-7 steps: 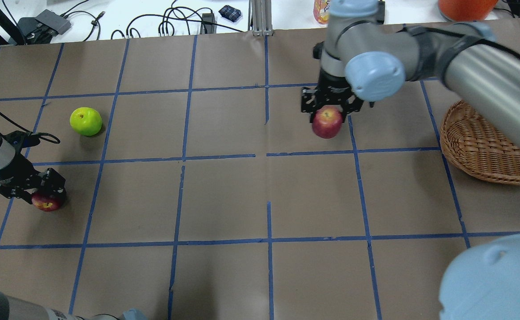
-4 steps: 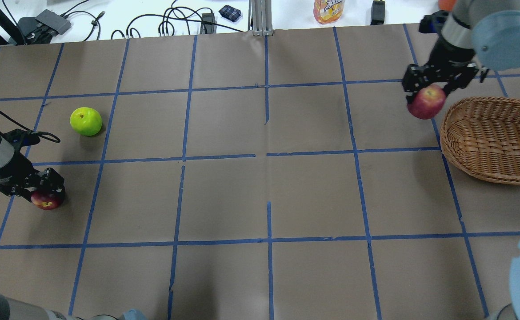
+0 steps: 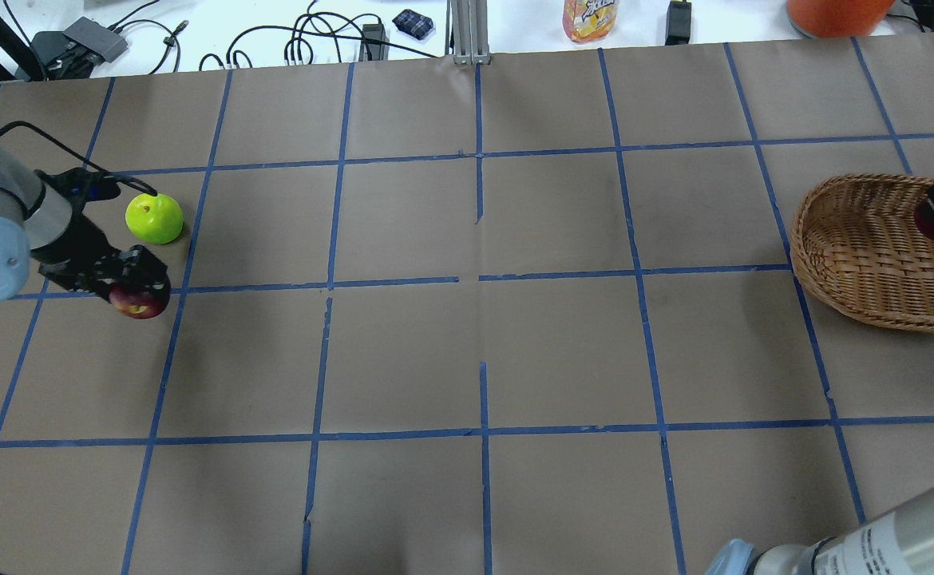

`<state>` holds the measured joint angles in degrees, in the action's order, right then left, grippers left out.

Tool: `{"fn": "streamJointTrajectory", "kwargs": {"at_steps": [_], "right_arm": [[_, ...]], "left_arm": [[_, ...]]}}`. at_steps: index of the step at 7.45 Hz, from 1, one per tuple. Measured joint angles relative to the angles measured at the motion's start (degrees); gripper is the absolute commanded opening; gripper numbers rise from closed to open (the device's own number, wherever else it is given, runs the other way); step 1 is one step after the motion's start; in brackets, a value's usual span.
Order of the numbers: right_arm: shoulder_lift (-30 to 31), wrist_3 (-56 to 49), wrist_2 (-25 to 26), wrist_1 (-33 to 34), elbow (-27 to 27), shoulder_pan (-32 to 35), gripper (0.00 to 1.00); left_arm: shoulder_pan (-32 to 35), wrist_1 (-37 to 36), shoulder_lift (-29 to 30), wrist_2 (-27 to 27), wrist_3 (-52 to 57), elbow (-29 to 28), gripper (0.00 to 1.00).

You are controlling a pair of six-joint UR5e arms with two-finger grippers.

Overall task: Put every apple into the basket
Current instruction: 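Carry light red apple into basket with right while left lifts dark apple, then carry dark red apple to table center with left while right withdraws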

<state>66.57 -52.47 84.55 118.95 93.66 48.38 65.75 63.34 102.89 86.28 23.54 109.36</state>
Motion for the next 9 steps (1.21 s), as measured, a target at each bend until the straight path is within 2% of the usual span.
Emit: {"fn": "streamJointTrajectory", "kwargs": {"at_steps": [1, 3, 4, 6, 7, 8, 9], "right_arm": [[-1.5, -4.2, -2.2, 4.1, 1.2, -2.9, 1.0], [-2.4, -7.0, -3.4, 6.3, 2.3, -4.9, 1.0], [-2.1, -7.2, -3.3, 6.1, 2.4, -5.0, 1.0], [1.2, -6.3, -3.0, 1.9, 2.4, -3.4, 1.0], [4.5, -4.5, -2.5, -1.8, 2.4, -0.5, 1.0], [7.4, -0.2, -1.4, -5.7, 2.4, 4.0, 1.0], [9.5, 7.4, -0.4, -8.4, 2.4, 9.8, 1.0]], "left_arm": [[6.5, -0.1, 0.8, -2.8, -8.8, -1.7, 0.01], [20.3, -2.1, 3.9, -6.4, -26.5, -7.1, 0.01], [26.3, -5.3, 6.2, -8.3, -34.0, -9.5, 0.01], [35.6, -12.6, 10.9, -9.3, -44.2, -12.1, 0.02], [37.9, -15.3, 12.8, -9.4, -47.2, -12.4, 0.21], [39.3, -17.1, 14.5, -9.3, -49.0, -12.3, 0.75], [40.3, -18.1, 15.9, -9.2, -49.8, -12.3, 1.0]]}}
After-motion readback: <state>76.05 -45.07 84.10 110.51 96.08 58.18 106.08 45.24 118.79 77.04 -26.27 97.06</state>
